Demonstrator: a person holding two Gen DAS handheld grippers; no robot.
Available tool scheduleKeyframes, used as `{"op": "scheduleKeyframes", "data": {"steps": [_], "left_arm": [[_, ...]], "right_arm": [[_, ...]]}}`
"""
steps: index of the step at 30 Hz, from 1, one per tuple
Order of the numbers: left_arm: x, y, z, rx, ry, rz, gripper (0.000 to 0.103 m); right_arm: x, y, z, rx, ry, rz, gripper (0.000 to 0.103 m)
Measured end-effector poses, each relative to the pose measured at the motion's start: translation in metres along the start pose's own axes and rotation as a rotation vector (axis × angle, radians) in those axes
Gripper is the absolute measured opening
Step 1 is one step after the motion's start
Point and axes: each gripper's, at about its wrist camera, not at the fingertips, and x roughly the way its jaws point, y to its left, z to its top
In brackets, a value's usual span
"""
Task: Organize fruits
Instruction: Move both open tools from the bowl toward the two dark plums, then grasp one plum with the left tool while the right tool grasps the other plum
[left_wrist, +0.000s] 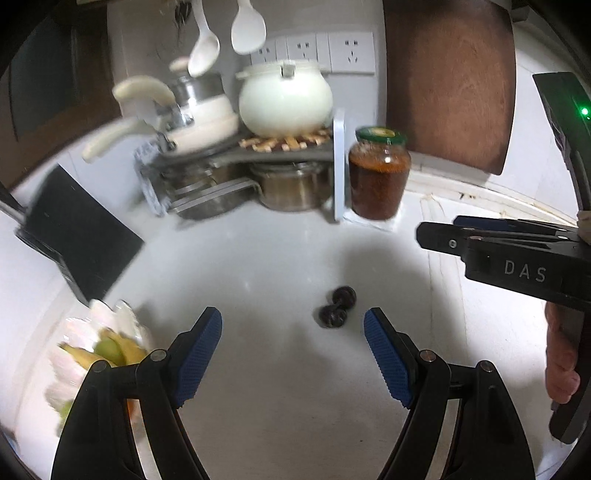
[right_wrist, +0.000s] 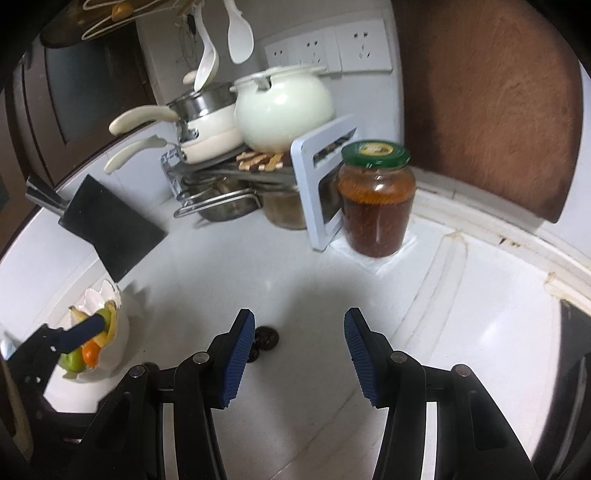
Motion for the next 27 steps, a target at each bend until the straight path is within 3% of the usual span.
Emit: {"op": "scheduleKeyframes", "data": {"steps": [9,23,27], "left_arm": [[0.041,-0.003,-0.007,0.006,0.061,-0.117,0.079],[0.092,-0.003,-0.006,0.019,0.107,-0.169,0.078],[0.102,-0.004,-0.006,0.018,0.122,-0.182,0.073]], "right_arm": [[0.049,0.002,-0.010,0.021,0.119,0.146,0.052],[0.105,-0.003,-0.014,0.142,0.216,0.224,0.051],[0.115,-0.003,-0.016,0.159,0.236,0.236,0.044]]}}
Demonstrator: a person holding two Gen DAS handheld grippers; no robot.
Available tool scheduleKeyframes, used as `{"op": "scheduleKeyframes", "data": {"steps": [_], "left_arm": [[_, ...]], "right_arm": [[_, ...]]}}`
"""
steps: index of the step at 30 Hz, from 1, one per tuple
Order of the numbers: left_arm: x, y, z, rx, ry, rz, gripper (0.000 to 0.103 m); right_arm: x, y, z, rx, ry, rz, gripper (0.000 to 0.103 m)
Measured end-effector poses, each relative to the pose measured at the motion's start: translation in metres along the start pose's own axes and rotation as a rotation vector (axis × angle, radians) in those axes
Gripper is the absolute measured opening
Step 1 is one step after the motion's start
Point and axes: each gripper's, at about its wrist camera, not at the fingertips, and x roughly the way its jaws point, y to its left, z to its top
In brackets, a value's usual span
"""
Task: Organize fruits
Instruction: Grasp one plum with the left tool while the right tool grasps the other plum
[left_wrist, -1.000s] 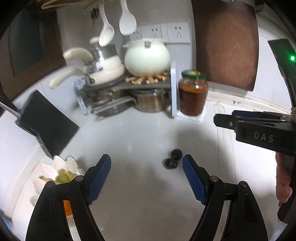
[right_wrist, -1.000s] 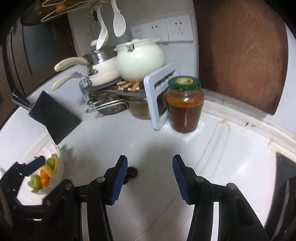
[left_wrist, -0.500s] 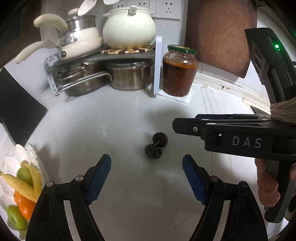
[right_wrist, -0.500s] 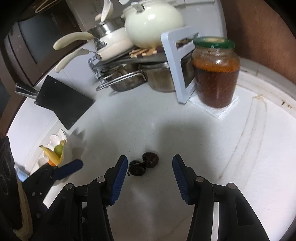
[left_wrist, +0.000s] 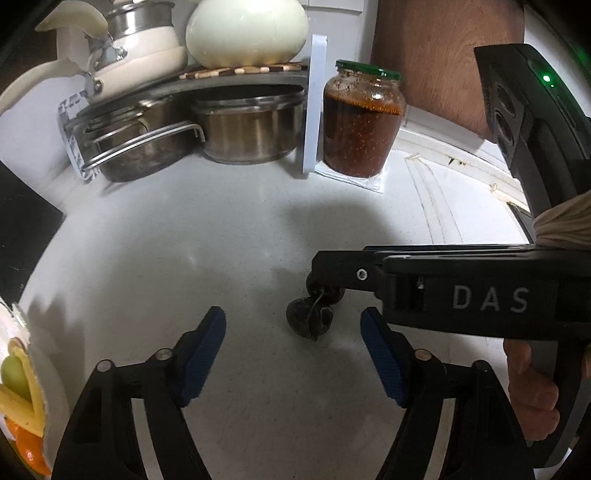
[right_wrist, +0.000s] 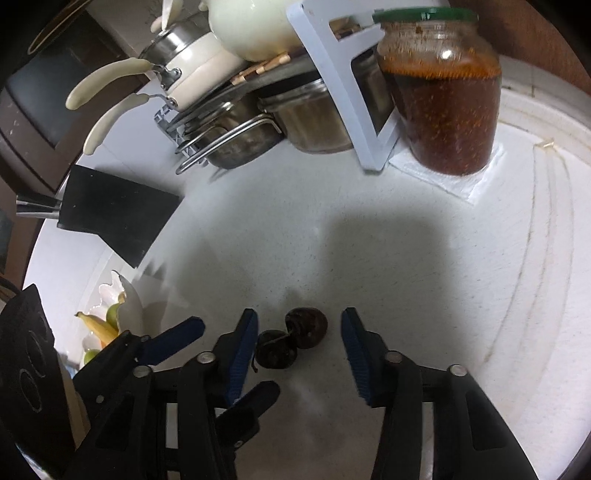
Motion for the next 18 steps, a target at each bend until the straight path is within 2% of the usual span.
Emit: {"op": "scheduleKeyframes", "data": {"steps": [8,11,15,17,18], "left_arm": [[0.014,0.002,-0.001,0.008,0.026,-0.011,0.057],[0.017,0.001,-0.001,0.014,0.035,-0.012,0.047],[0.019,0.001,-0.002,0.006,0.035,-0.023,0.042],[0.021,0.001,-0.001,0.003,0.041,-0.043,0.032],[0.021,0.000,-0.001,0.004,0.045,-0.049,0.031]], "right_arm": [[0.017,-0.005,-0.003,0.036,0.045,0.018,0.039],[0.021,-0.006,-0.002,0.050,0.055,0.024,0.037],[0.026,-0.008,-0.002,0.064,0.062,0.024,0.031],[0.027,-0.007,-0.001,0.066,0.062,0.025,0.031],[0.027,-0.007,-0.001,0.066,0.061,0.024,0.030]]}}
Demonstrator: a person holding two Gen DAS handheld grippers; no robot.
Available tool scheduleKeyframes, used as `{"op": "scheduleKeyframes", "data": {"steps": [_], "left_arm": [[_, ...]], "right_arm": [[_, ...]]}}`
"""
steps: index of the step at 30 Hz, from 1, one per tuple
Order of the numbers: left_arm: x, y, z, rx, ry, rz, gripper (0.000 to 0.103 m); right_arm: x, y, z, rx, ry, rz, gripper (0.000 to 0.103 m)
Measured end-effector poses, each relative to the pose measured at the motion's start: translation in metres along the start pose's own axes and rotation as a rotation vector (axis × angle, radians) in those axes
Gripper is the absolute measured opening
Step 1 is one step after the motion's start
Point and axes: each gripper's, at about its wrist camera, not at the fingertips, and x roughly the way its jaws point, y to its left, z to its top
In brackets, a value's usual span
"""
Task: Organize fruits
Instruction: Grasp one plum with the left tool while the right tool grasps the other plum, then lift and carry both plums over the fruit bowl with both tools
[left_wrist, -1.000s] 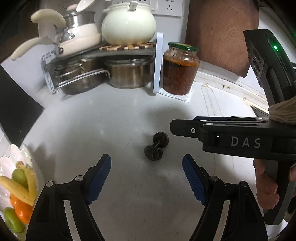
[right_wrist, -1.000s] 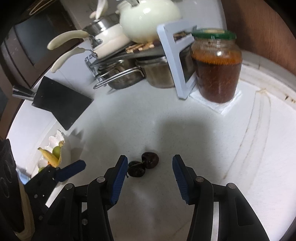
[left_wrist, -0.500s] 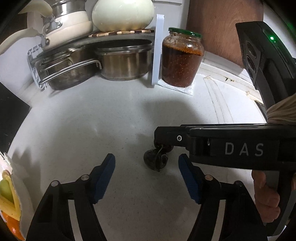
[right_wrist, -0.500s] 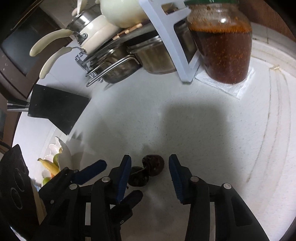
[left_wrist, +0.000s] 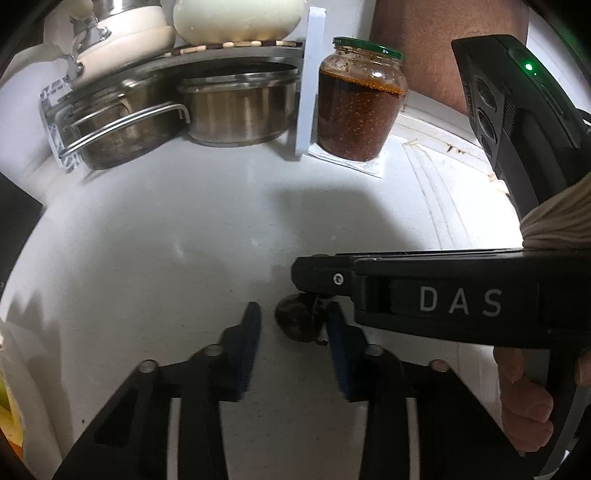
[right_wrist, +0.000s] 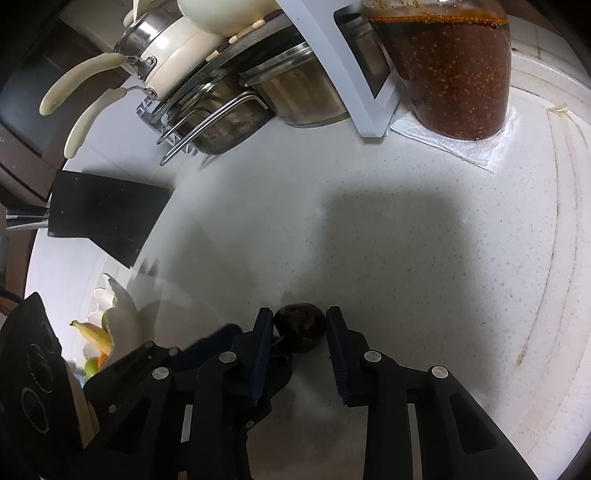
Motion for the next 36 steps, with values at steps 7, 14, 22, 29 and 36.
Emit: {"op": "scheduleKeyframes", "data": {"steps": [7,14,22,29,36], "left_arm": [[-0.002,-0.002,0.000,-0.002,0.004,0.012,0.027],[-0.018,-0.007,-0.004,0.001,-0.026,0.026,0.027],[-0.026,-0.011,-0.008,-0.012,-0.037,0.016,0.027],[-0.026,-0.011,-0.017,-0.027,-0.018,0.004,0.027],[-0.051,0.001,-0.025,-0.103,-0.065,0.076,0.027]], "right_arm": [[-0.011,-0.003,0.000,-0.003,-0.049,-0.049,0.030],[-0.030,0.003,-0.004,-0.029,-0.106,-0.077,0.030],[-0.046,0.012,-0.003,-0.010,-0.147,-0.024,0.030],[-0.056,0.025,-0.002,-0.027,-0.188,-0.018,0.030],[-0.066,0.037,-0.008,-0.109,-0.213,-0.123,0.030]]}}
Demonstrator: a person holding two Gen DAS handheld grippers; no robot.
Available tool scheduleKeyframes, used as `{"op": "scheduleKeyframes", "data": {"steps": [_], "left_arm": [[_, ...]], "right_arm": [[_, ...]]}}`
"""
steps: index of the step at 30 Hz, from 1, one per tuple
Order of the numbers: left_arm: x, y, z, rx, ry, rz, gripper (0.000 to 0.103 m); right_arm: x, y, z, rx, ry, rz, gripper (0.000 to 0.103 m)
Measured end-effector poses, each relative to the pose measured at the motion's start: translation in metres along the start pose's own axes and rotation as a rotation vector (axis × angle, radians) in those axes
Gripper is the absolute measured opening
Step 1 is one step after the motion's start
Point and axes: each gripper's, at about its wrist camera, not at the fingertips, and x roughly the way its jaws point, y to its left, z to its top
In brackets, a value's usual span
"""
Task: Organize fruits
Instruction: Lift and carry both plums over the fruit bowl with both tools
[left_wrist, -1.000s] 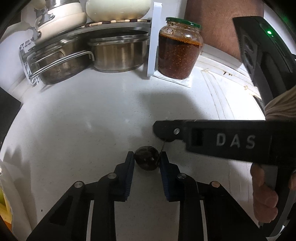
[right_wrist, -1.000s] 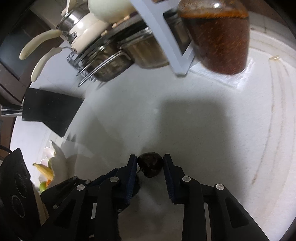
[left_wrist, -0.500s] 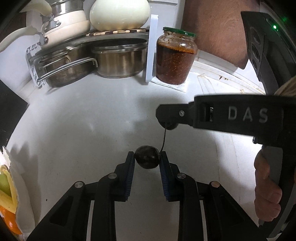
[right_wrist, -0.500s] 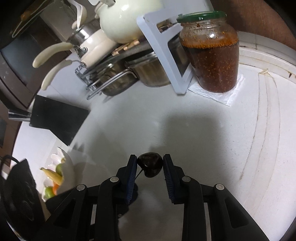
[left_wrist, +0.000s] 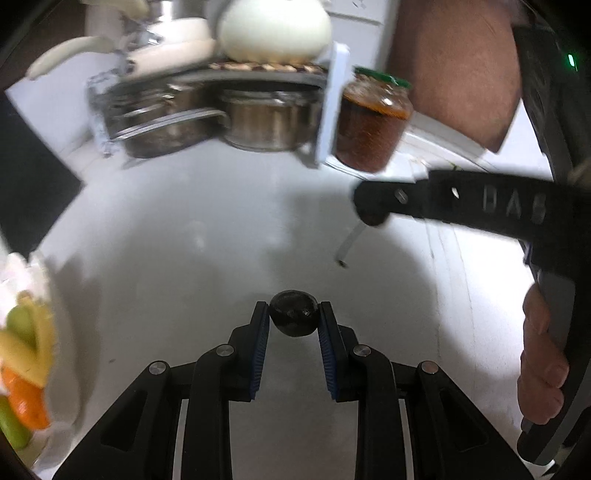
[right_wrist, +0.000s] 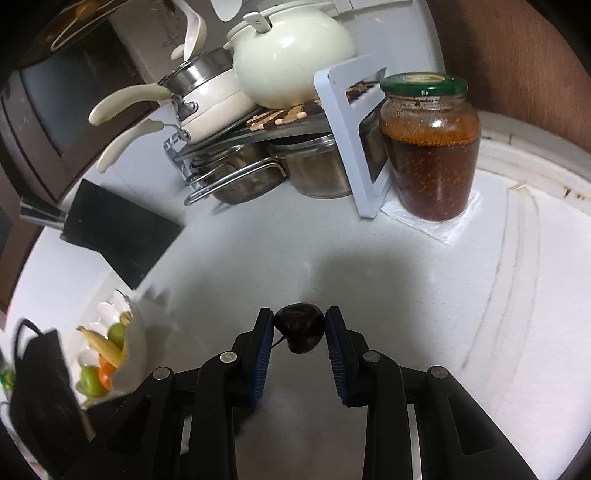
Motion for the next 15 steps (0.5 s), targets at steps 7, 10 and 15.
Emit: {"op": "scheduleKeyframes", "data": {"steps": [7,10,15], "left_arm": [[-0.038,0.009,-0.008,-0.047,-0.074,0.077,0.027],[-0.052,0.014,-0.010,-0.073,-0.088,0.089,0.027],[-0.077,0.021,-0.017,-0.121,-0.117,0.103,0.027]], "right_arm": [[-0.012,0.013,-0.009,-0.071,-0.005,-0.026,0.030],[-0.020,0.019,-0.014,-0.097,-0.007,-0.034,0.030],[-0.034,0.030,-0.024,-0.135,-0.010,-0.032,0.030]]}}
